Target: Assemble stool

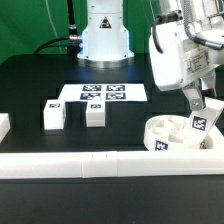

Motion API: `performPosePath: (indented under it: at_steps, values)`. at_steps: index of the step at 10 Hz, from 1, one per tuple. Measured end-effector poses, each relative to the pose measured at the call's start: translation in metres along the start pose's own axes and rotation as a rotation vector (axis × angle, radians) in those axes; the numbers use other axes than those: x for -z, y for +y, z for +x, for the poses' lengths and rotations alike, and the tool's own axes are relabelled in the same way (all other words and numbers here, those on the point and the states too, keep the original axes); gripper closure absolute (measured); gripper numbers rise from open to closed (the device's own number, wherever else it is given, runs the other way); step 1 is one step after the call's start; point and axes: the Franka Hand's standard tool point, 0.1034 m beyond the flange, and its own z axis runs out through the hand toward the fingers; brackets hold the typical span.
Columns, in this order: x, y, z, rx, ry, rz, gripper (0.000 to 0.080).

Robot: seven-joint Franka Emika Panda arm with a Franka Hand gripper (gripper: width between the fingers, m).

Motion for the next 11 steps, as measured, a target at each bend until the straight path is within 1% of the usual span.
performPosePath:
  at_steps: [1,2,3,4,6,7,11]
  values:
    - [-0.001,0.001,0.0,0.012,0.001,-0.001,0.0462]
    - [0.001,0.001,-0.001,0.025,0.0,-0.005,0.0295]
    - [0.007,0.0,-0.005,0.054,-0.007,-0.01,0.0181]
    - [0.017,-0.004,-0.006,0.099,-0.017,-0.001,0.0159]
    - [0.04,-0.006,-0.002,0.139,-0.025,0.015,0.0151]
    - [0.046,-0.006,-0.003,0.14,-0.03,0.017,0.0151]
    - [0.042,-0.004,-0.001,0.143,-0.025,0.013,0.0151]
